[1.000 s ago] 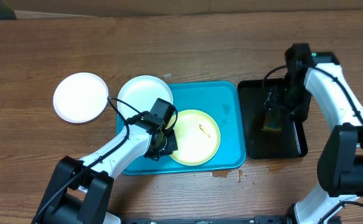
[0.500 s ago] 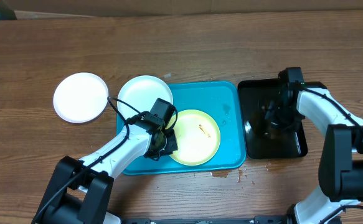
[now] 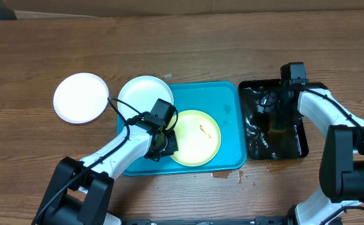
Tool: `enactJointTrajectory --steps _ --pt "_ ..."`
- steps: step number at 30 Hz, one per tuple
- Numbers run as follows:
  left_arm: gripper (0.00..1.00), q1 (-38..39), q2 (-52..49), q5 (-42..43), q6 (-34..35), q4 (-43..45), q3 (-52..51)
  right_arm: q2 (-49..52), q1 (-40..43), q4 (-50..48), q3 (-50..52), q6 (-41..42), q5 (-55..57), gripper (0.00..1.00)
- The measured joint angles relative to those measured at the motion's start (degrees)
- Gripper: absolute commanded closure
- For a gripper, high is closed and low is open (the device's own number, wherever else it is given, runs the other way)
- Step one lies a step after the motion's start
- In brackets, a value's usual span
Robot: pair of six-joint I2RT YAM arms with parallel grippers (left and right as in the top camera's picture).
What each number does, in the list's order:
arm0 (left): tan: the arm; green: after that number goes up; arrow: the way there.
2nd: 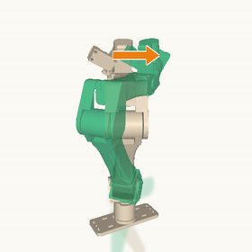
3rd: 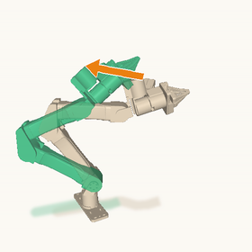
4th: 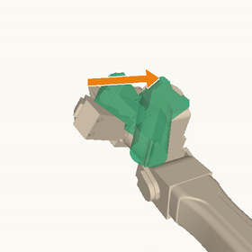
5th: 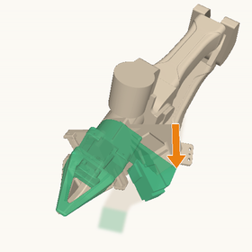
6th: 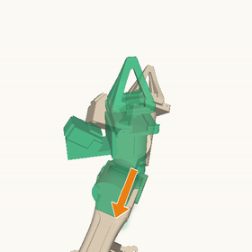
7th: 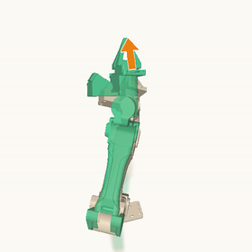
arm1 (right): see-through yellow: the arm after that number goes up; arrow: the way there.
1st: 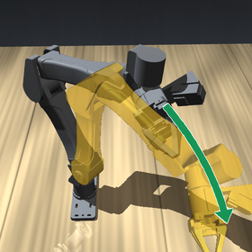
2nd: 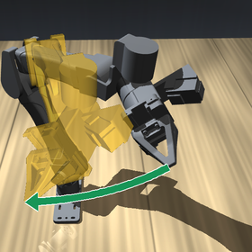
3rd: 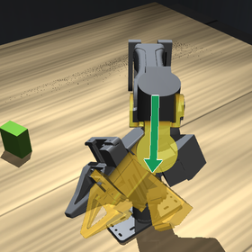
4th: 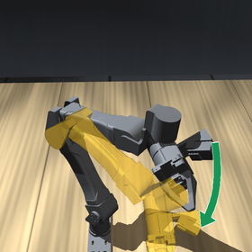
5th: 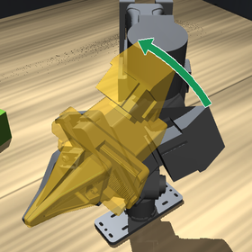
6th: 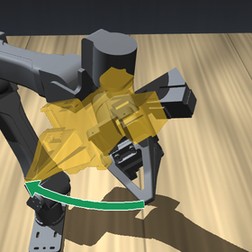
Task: Clean dirty plates on tray and stack at the side
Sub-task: 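Lower the right gripper into the black tray and grasp the sponge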
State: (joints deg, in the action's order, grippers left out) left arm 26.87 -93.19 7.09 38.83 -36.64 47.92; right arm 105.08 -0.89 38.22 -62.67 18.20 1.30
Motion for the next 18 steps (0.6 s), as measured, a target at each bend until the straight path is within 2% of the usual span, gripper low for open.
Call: enactJointTrajectory --steps 1,2,4,5,6,7,8,10,11,13,14,15,16,18 --pt "0.78 0.0 0.0 0.0 0.02 0.0 0.0 0.0 0.0 -0.07 0.0 -0.26 0.02 0.85" --pt "0.78 0.0 0.0 0.0 0.02 0.0 0.0 0.0 0.0 0.02 0.0 -0.28 0.11 0.87" --pt "0.76 0.0 0.0 0.0 0.02 0.0 0.0 0.02 0.0 0.37 0.0 -0.07 0.02 0.83" --pt "0.76 0.0 0.0 0.0 0.0 0.0 0.0 0.02 0.0 0.44 0.0 -0.22 0.02 0.72" --pt "0.76 0.0 0.0 0.0 0.02 0.0 0.0 0.04 0.0 0.42 0.0 -0.15 -0.02 0.45" --pt "0.76 0.0 0.0 0.0 0.0 0.0 0.0 0.09 0.0 0.46 0.0 -0.07 0.0 0.25" --pt "0.76 0.0 0.0 0.0 0.0 0.0 0.0 0.09 0.0 0.37 0.0 -0.15 0.02 0.18" --pt "0.76 0.0 0.0 0.0 0.0 0.0 0.0 0.09 0.04 0.24 0.0 -0.24 0.0 0.17" --pt "0.75 0.0 0.0 0.0 0.0 0.02 0.0 0.09 0.04 0.15 0.0 -0.35 0.0 0.19" --pt "0.75 0.0 0.0 0.0 0.0 0.0 0.0 0.09 0.04 0.0 0.0 -0.39 0.0 0.38" --pt "0.75 0.0 0.0 0.0 0.0 0.02 0.0 0.09 0.04 -0.09 0.0 0.11 0.0 0.62" --pt "0.74 0.0 0.0 0.0 0.02 0.0 0.0 0.09 0.04 0.0 0.0 -0.52 -0.04 0.93" --pt "0.74 0.0 0.0 0.0 0.02 0.02 0.0 0.09 0.04 -0.02 0.0 -0.46 -0.02 0.96" --pt "0.7 0.0 0.0 0.0 0.0 0.02 0.0 0.09 0.04 0.66 0.0 -0.46 -0.66 0.96"
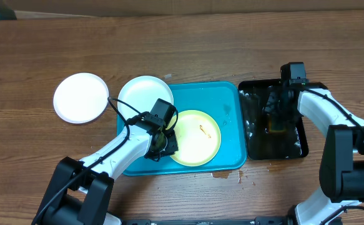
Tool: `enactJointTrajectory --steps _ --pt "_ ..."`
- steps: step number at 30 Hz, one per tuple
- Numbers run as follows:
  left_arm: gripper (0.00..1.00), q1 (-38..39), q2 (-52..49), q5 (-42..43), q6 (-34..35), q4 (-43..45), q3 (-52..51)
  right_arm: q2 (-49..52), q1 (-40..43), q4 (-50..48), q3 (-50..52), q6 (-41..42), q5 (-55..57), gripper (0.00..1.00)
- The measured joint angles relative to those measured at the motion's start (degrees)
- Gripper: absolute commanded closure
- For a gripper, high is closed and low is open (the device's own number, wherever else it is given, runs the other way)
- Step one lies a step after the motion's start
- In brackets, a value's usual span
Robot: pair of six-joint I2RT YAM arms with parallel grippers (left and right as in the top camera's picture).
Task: Clean dirty plates on tray and stack at the side
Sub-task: 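Lower the right gripper into the black tray and grasp the sponge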
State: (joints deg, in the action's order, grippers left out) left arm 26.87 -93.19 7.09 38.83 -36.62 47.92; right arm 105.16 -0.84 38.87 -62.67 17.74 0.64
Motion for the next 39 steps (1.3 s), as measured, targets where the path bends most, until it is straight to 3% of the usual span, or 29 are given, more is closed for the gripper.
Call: enactJointTrajectory --steps 4,7,10,15,19,24,39 --pt "0.57 0.0 0.0 0.22 -0.2 0.02 0.02 0.02 0.0 4.74 -1.25 -1.64 -1.95 0.96" --pt "0.8 0.0 0.0 0.28 0.17 0.02 0.07 0.04 0.0 10.51 -4.79 -3.06 -2.32 0.96" --pt "0.96 0.0 0.0 0.2 0.02 0.0 0.04 0.04 0.0 14.8 -9.01 -3.65 -2.38 0.96" --pt "0.95 -0.24 0.04 0.76 0.09 0.59 0.22 0.07 -0.07 21.46 -14.73 -4.24 -2.38 0.96" --pt "0.86 -0.28 0.04 0.83 0.07 0.57 0.22 0.07 -0.07 24.24 -16.02 -4.28 -3.3 0.96" --pt "0.94 -0.28 0.0 0.83 -0.04 0.13 0.2 0.07 -0.09 23.61 -16.02 -4.33 -4.17 0.96" --pt "0.96 -2.56 0.0 1.77 4.59 1.99 0.2 0.11 -5.4 22.64 -16.02 -6.82 0.9 0.96"
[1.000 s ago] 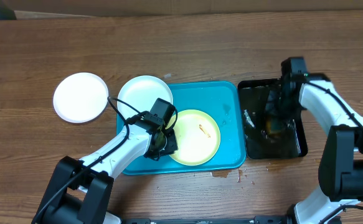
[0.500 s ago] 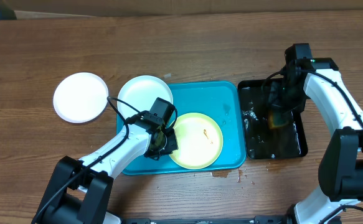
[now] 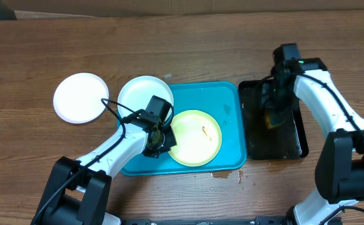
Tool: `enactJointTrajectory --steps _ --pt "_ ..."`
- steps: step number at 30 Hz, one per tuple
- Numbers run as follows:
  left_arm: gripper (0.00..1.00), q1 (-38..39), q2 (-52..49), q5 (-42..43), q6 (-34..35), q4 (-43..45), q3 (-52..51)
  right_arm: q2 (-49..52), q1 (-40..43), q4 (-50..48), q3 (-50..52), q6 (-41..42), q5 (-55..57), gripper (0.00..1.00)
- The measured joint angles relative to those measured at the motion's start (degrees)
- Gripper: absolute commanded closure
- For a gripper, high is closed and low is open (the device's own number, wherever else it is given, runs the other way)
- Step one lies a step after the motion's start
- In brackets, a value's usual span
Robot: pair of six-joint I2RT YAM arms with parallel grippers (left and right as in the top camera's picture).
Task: Clean dirty plates on tray and stack at the side
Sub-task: 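Lower the right gripper into the black tray and grasp the sponge, then bring the sponge over and scrub the yellow plate with the right gripper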
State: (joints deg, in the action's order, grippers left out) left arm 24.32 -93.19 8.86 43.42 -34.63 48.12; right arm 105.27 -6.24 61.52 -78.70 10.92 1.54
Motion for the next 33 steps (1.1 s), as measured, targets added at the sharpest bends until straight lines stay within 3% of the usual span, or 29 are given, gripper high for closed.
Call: enactJointTrajectory --steps 5,11,16,23,30,33 --pt "0.96 0.0 0.0 0.2 0.55 0.46 0.0 0.0 -2.16 0.9 -0.35 -0.24 1.53 0.96" --pt "0.96 0.0 0.0 0.37 0.9 0.46 0.0 0.0 -3.67 3.89 -5.62 -0.28 -8.68 0.96" --pt "0.96 0.0 0.0 0.37 1.22 0.66 0.0 0.0 -12.17 2.47 -8.15 0.02 -13.09 0.96" --pt "0.96 0.0 0.0 0.37 1.25 0.61 0.0 0.17 -26.38 0.04 -7.02 3.28 -2.93 0.96" --pt "0.95 0.0 0.0 0.39 1.25 0.61 0.0 3.15 -32.22 -7.21 -3.3 6.05 6.56 0.96" --pt "0.95 0.0 0.0 0.39 1.25 0.57 0.0 5.16 -32.63 -7.67 -2.47 7.41 8.37 0.74"
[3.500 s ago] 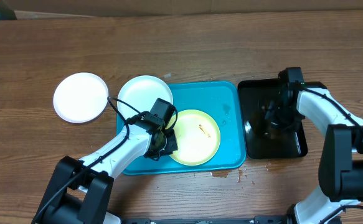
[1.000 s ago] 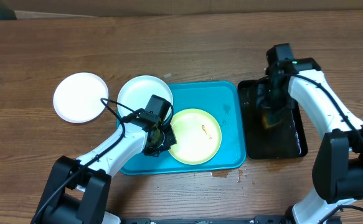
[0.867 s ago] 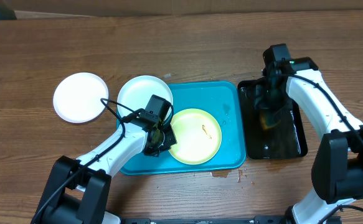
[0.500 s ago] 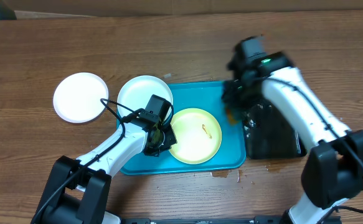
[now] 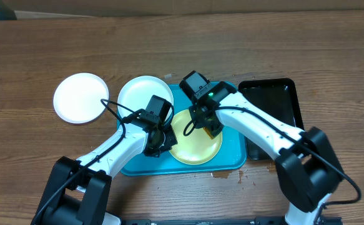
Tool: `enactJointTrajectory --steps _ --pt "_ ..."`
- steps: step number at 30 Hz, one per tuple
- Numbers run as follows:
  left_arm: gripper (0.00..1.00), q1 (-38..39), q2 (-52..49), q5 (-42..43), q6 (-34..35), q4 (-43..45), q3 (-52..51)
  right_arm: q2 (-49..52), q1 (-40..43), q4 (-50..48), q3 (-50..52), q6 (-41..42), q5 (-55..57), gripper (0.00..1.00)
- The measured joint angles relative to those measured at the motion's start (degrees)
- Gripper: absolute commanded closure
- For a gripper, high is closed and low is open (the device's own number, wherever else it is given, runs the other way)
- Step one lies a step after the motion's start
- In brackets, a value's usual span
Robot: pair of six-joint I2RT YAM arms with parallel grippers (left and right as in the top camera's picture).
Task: Clean dirty plates on tray and stack at the side
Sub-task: 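Bring the sponge over and scrub the yellow plate with the right gripper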
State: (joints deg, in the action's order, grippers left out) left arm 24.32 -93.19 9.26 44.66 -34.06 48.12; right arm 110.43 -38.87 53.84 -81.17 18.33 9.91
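Note:
A yellow-green plate (image 5: 197, 148) lies in the blue tray (image 5: 230, 159). My left gripper (image 5: 163, 141) is shut on the plate's left rim. My right gripper (image 5: 210, 128) is down over the plate's upper middle, shut on a dark sponge (image 5: 213, 131) that it mostly hides. A white plate (image 5: 80, 98) sits on the table at the far left. A second white plate (image 5: 139, 94) overlaps the tray's upper left corner.
A black basin (image 5: 272, 119) stands just right of the blue tray, with my right arm crossing its left edge. A few wet spots (image 5: 222, 175) lie on the wood in front of the tray. Cables trail from the left wrist.
My right gripper was over the black basin with the sponge and is now over the yellow-green plate in the blue tray. The left gripper still holds the plate's left rim.
My right gripper was down in the black basin's rippling water with the sponge. Then it was raised above the basin, and now it is on the yellow-green plate. All the while my left gripper has held that plate's left rim, shifting only slightly.

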Motion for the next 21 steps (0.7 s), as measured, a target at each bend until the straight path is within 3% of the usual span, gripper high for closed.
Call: enactJointTrajectory --steps 2,3,11,13,15,16,21 --pt "0.95 0.0 -0.02 0.0 0.0 -0.02 0.0 1.51 0.0 -0.37 0.2 0.31 0.76 0.55" --pt "0.95 0.0 0.0 -0.02 0.0 0.0 0.0 2.01 0.0 -0.5 0.24 0.39 0.83 0.51" --pt "0.94 0.0 -0.02 -0.02 0.0 -0.07 0.0 2.67 0.07 -0.33 0.24 0.59 -0.13 0.5" --pt "0.93 0.0 -0.11 0.0 0.0 -0.09 0.0 2.67 0.07 0.61 0.24 0.5 -0.33 0.59" --pt "0.93 0.0 -0.13 -0.02 0.0 -0.17 0.0 2.67 0.07 1.64 0.24 0.52 -0.52 0.85" --pt "0.93 0.0 -0.15 0.0 0.0 -0.15 0.0 2.67 0.04 1.77 0.24 0.72 -0.55 0.93" --pt "0.93 0.0 -0.17 -0.02 0.0 -0.15 0.0 2.67 0.07 0.94 1.03 0.92 -0.7 0.96"
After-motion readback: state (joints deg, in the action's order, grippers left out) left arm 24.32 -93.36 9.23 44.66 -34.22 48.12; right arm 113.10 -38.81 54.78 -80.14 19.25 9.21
